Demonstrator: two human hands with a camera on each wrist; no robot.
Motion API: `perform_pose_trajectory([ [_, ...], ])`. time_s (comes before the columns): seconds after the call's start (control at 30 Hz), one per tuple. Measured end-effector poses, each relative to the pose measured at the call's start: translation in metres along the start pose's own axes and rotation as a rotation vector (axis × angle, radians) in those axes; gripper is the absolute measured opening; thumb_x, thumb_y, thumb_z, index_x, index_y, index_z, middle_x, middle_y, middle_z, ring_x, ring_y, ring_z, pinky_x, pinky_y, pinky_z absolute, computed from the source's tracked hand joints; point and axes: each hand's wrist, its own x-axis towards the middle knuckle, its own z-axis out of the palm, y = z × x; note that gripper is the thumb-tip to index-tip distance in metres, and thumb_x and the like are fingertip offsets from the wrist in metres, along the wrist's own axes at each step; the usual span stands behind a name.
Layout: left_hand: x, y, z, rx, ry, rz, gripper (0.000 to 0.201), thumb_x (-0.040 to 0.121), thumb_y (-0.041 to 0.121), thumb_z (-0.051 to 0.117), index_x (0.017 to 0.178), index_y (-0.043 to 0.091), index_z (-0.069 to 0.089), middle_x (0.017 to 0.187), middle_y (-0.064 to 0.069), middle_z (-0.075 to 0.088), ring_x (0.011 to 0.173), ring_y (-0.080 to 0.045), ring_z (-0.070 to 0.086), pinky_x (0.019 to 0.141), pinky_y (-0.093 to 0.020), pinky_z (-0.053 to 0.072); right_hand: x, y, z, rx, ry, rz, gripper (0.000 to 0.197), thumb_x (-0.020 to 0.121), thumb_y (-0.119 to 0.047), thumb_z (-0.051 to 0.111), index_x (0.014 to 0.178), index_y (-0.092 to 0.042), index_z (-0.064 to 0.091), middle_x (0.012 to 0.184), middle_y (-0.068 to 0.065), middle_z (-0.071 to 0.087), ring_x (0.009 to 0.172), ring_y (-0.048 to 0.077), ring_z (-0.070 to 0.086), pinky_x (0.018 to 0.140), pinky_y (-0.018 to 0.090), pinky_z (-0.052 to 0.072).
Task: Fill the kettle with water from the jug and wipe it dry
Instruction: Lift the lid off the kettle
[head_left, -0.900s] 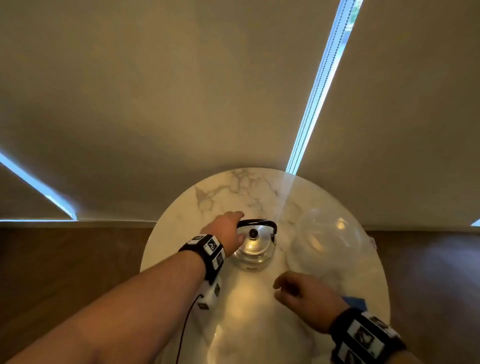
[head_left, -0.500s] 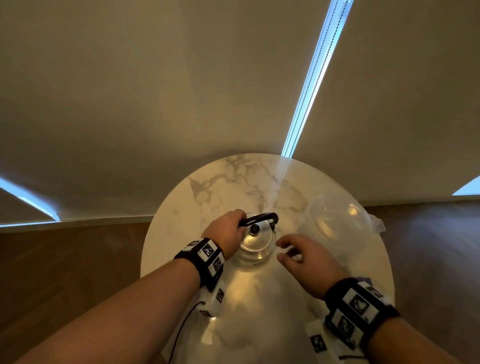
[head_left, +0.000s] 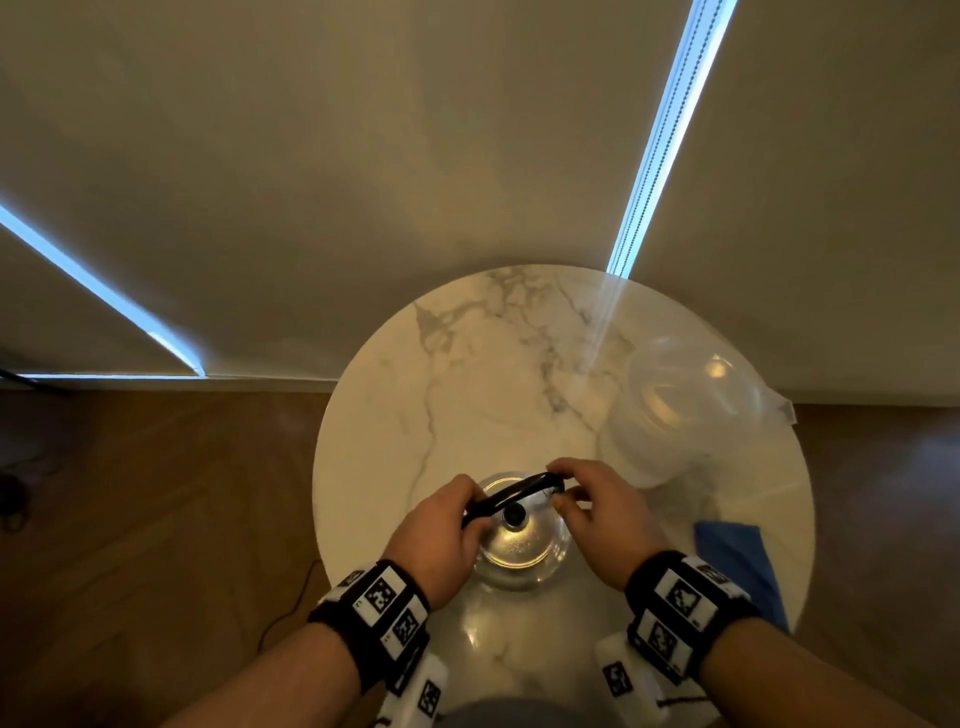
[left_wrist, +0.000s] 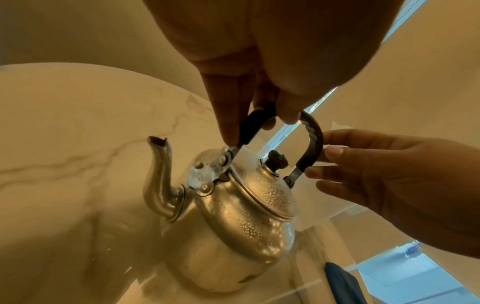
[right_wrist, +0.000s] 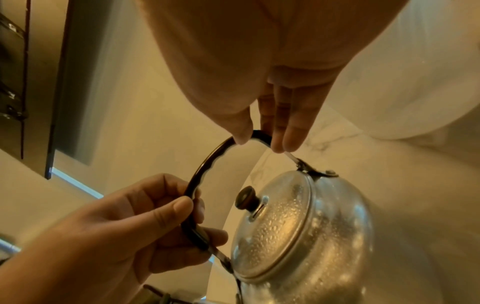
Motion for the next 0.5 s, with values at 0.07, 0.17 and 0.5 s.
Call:
perform_pose_trajectory([
  [0.07,-0.007,0.0,0.008,-0.019,0.027,-0.029,0.012,0.091,0.041,0.056,0.097,0.034,0.049,0.09,0.013,0.066,0.078,-0.007,0.067,0.075,-0.035,0.058,0.001,0.005,0.002,-0.009,-0.015,-0.018,0.033,0.097,-0.027,0.062,0.128,-0.034,0.062,0.125,-0.012,0.061,0.099,0.003,0.063,0.094,0.033,0.054],
  [0.17,-0.012,0.001,0.017,-0.059,0.052,-0.083,0.012,0.091,0.04,0.057,0.096,0.033,0.049,0.087,0.011,0.068,0.075,-0.008,0.068,0.072,-0.037,0.06,0.01,0.006,0.006,-0.035,-0.029,-0.04,0.03,0.097,-0.026,0.061,0.125,-0.035,0.062,0.123,-0.013,0.061,0.101,0.006,0.063,0.092,0.03,0.053],
  [0.5,0.02,-0.02,0.006,0.011,0.08,-0.168,0.024,0.093,0.029,0.055,0.117,0.028,0.059,0.112,0.006,0.064,0.091,-0.016,0.067,0.08,-0.034,0.059,0.068,-0.019,0.02,-0.192,-0.071,0.033,0.019,0.096,-0.027,0.064,0.112,-0.029,0.074,0.109,-0.004,0.068,0.096,0.015,0.062,0.089,0.031,0.049],
])
